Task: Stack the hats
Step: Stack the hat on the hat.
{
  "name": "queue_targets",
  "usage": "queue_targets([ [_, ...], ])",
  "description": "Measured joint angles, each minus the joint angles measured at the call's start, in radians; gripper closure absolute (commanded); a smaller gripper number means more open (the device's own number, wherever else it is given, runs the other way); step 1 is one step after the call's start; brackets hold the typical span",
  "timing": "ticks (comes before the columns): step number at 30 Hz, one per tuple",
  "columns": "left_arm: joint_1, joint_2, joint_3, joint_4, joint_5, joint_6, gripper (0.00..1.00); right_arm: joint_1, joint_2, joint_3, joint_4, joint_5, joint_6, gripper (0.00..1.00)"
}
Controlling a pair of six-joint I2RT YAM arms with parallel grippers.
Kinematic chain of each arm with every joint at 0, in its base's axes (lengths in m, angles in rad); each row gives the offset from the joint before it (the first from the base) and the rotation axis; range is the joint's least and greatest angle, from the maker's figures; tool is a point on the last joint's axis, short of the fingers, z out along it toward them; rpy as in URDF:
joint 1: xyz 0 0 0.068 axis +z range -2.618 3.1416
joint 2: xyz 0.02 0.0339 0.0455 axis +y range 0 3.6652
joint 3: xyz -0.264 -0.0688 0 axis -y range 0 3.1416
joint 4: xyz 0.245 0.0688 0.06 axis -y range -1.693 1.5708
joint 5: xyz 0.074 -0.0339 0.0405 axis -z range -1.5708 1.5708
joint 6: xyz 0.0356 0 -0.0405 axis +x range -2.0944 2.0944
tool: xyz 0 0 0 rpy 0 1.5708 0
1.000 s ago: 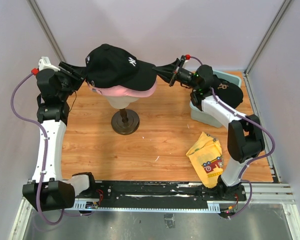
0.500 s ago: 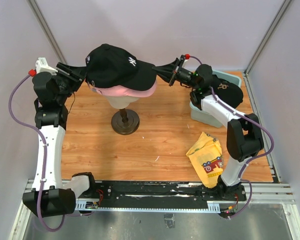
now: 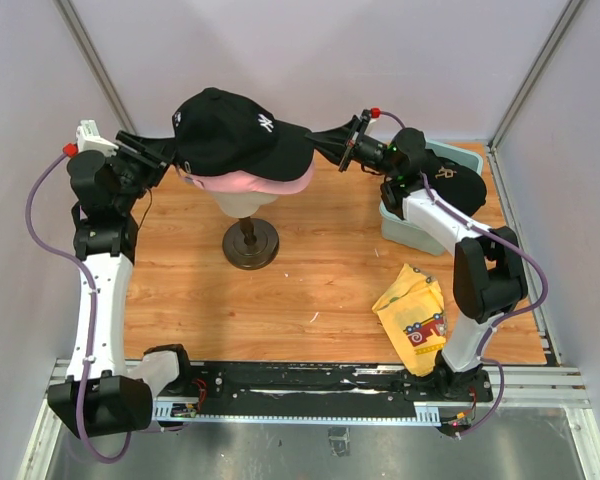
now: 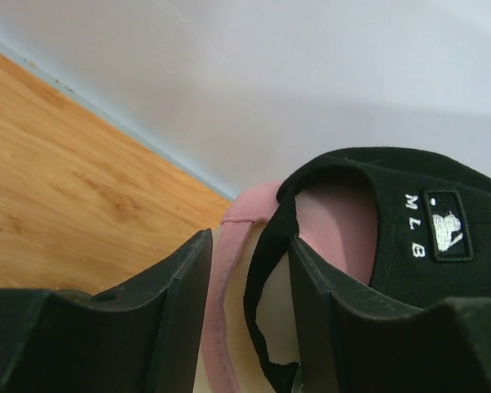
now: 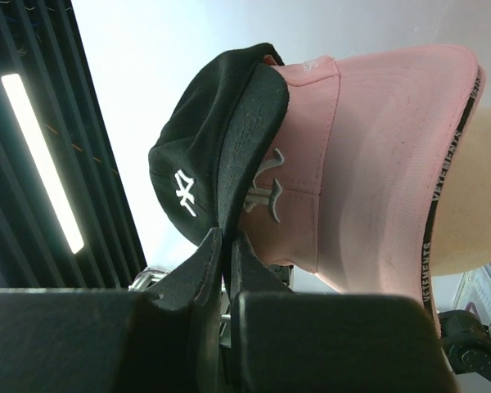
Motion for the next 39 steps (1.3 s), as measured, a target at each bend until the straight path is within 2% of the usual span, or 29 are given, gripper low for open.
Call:
queue_targets([
  [9,0.012,0.067,0.008,0.062,0.042,-0.028,0.63,0.0,0.009,0.013,-0.003,-0.002,-0.004,0.99],
  [14,0.014,0.101,0.017,0.065,0.045,-0.029,0.77,0.0,0.009,0.013,-0.006,-0.002,-0.006,0.99],
  [28,0.014,0.103,0.063,-0.007,0.017,0.021,0.84,0.0,0.008,-0.046,0.016,-0.014,-0.006,0.99],
  [39,0.013,0.103,0.063,-0.009,0.023,0.024,0.95,0.0,-0.018,-0.145,0.079,-0.013,-0.002,0.99],
])
